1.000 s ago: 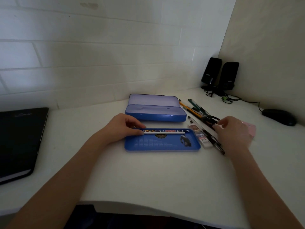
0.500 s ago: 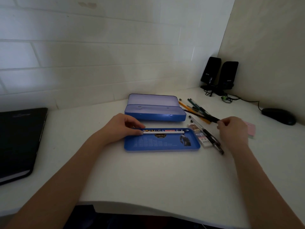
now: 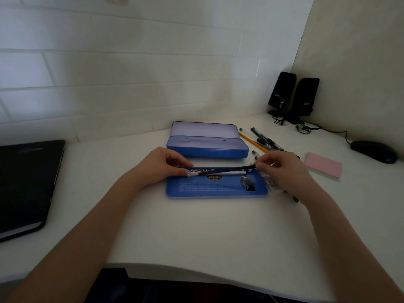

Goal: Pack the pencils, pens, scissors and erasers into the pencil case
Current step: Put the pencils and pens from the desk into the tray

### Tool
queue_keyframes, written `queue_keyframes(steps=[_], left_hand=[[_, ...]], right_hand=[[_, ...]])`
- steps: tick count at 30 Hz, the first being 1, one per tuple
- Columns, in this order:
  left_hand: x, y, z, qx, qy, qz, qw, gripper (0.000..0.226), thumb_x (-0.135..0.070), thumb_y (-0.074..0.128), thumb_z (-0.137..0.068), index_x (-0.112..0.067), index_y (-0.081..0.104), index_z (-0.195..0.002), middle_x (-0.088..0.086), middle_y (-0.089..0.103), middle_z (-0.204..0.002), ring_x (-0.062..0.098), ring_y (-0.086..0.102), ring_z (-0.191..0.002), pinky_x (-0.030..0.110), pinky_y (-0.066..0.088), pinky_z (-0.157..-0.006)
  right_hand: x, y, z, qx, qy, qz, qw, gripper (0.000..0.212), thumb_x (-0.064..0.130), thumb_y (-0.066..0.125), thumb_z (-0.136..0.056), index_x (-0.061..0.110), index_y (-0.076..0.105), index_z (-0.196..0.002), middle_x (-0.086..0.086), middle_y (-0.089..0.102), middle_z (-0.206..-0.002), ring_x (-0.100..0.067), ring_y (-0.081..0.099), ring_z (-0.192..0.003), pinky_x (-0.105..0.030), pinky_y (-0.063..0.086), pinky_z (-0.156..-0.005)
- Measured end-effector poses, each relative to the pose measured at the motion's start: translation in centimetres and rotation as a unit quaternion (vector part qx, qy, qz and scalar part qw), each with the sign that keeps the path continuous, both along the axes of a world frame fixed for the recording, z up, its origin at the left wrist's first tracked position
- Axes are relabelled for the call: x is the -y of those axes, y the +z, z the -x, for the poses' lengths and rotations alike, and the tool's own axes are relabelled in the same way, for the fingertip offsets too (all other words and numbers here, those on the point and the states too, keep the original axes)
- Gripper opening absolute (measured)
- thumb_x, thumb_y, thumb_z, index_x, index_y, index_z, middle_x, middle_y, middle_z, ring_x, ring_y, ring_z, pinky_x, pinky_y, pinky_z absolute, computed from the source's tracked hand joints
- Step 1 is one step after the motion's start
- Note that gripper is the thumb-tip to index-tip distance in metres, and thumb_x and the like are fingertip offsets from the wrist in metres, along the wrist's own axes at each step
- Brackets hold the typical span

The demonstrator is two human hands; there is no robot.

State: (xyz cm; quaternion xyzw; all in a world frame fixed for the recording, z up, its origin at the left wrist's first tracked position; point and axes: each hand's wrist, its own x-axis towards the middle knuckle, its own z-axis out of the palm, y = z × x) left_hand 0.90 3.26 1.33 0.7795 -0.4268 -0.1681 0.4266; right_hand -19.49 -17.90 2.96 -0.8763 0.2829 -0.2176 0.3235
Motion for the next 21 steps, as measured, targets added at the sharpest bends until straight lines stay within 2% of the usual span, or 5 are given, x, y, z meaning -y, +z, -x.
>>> queue_keyframes(steps=[7, 11, 16, 21], left_hand=[[-0.1, 0.0, 0.1, -0.005, -0.006, 0.002, 1.0, 0.017, -0.013, 0.077, -0.074, -0.018, 0.076, -0.09, -0.005, 0.074, -0.084, -0.006, 0.06, -0.072, 0.001, 0.041, -0.069], [-0.1, 0.0, 0.1, -0.002, -0.001, 0.004, 1.0, 0.016, -0.014, 0.077, -0.074, -0.02, 0.077, -0.089, -0.014, 0.072, -0.073, -0.009, 0.06, -0.069, 0.0, 0.039, -0.065], [-0.1, 0.0, 0.1, 0.0, -0.001, -0.002, 1.0, 0.016, -0.016, 0.077, -0.074, -0.021, 0.077, -0.09, -0.012, 0.073, -0.077, -0.007, 0.061, -0.072, 0.001, 0.041, -0.068], [-0.1, 0.1, 0.2, -0.005, 0.004, -0.002, 1.0, 0.014, -0.017, 0.077, -0.074, -0.021, 0.076, -0.088, -0.016, 0.072, -0.069, -0.008, 0.061, -0.069, 0.0, 0.04, -0.065]], right_hand=[[-0.3, -0.4, -0.1, -0.011, 0.004, 0.017, 1.0, 0.01, 0.022, 0.065, -0.086, 0.028, 0.066, -0.079, 0.007, 0.065, -0.086, -0.005, 0.054, -0.077, -0.02, 0.04, -0.065], [-1.4, -1.0, -0.9, -0.03, 0.016, 0.035, 0.999, 0.007, 0.022, 0.065, -0.086, 0.024, 0.068, -0.079, 0.01, 0.063, -0.08, -0.001, 0.052, -0.072, -0.017, 0.037, -0.062], [-2.0, -1.4, -1.5, -0.055, 0.024, 0.065, 0.996, 0.007, 0.028, 0.067, -0.083, 0.03, 0.065, -0.076, 0.005, 0.067, -0.087, -0.013, 0.061, -0.086, -0.035, 0.051, -0.084], [-2.5, -1.5, -1.6, -0.056, -0.011, 0.106, 0.993, 0.013, 0.034, 0.069, -0.081, 0.025, 0.061, -0.075, 0.007, 0.065, -0.084, -0.013, 0.059, -0.083, -0.037, 0.052, -0.081]])
